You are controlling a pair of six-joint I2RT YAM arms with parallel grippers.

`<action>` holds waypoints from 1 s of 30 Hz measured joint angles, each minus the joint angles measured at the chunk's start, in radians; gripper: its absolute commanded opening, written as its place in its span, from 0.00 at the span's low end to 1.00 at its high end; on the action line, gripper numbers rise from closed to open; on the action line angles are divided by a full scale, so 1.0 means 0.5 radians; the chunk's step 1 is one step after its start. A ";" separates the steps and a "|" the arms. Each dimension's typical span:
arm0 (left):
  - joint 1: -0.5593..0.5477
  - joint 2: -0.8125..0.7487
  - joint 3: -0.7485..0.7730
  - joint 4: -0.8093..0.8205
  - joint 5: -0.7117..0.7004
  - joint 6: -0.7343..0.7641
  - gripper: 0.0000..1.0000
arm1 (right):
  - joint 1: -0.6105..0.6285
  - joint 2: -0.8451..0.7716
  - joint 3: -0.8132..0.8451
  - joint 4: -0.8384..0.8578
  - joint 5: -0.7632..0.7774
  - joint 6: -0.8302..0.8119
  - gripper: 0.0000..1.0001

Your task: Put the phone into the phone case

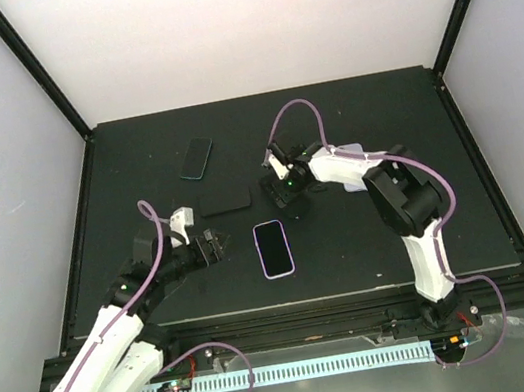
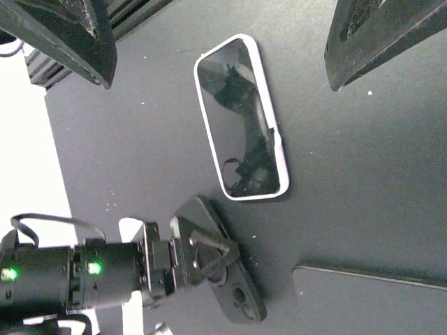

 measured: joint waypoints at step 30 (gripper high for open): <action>0.137 0.227 -0.056 1.266 0.826 -0.661 0.37 | 0.243 -1.160 -1.495 2.364 -1.707 1.746 0.65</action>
